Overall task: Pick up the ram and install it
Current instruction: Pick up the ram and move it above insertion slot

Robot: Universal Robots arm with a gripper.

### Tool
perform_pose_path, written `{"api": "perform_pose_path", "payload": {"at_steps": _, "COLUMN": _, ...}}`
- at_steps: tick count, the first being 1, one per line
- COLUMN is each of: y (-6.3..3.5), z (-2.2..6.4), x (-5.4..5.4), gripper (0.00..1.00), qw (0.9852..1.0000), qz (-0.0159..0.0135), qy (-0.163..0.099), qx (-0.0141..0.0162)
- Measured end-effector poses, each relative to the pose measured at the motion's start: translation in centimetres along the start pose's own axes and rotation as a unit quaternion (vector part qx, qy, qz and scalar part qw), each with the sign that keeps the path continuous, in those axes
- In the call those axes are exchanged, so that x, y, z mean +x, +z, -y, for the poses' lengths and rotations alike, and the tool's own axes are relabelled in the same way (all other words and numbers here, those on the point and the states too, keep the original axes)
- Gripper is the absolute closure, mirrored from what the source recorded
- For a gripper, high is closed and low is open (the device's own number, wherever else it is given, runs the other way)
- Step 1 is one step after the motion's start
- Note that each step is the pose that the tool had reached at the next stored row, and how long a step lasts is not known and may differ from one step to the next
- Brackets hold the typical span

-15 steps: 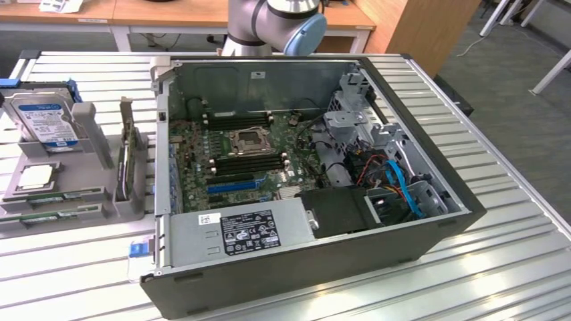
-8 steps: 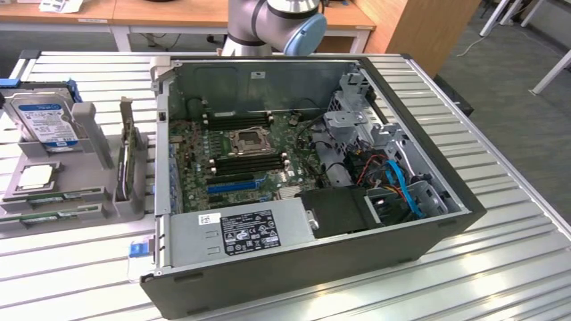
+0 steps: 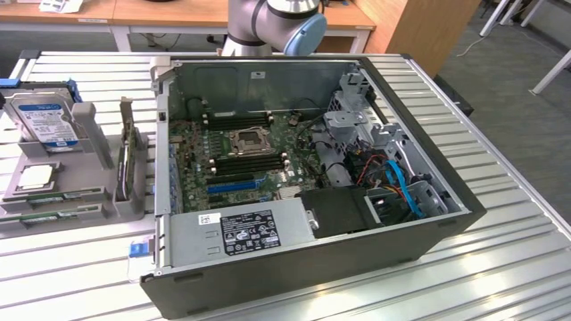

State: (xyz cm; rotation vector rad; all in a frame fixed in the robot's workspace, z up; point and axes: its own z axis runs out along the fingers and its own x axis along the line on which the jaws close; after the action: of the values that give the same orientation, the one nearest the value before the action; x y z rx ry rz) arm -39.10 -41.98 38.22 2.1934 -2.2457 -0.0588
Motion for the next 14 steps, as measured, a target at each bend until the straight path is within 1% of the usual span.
{"api": "perform_pose_path", "payload": {"at_steps": 5, "y": 0.0, "z": 0.0, "x": 0.0, "gripper": 0.89, "qw": 1.0, "qz": 0.0, "qy": 0.0, "qx": 0.0}}
{"api": "perform_pose_path", "payload": {"at_steps": 7, "y": 0.0, "z": 0.0, "x": 0.0, "gripper": 0.77, "qw": 1.0, "qz": 0.0, "qy": 0.0, "qx": 0.0}}
{"api": "perform_pose_path", "payload": {"at_steps": 9, "y": 0.0, "z": 0.0, "x": 0.0, "gripper": 0.77, "qw": 1.0, "qz": 0.0, "qy": 0.0, "qx": 0.0}}
{"api": "perform_pose_path", "payload": {"at_steps": 10, "y": 0.0, "z": 0.0, "x": 0.0, "gripper": 0.7, "qw": 1.0, "qz": 0.0, "qy": 0.0, "qx": 0.0}}
{"api": "perform_pose_path", "payload": {"at_steps": 14, "y": 0.02, "z": 0.0, "x": 0.0, "gripper": 0.7, "qw": 1.0, "qz": 0.0, "qy": 0.0, "qx": 0.0}}
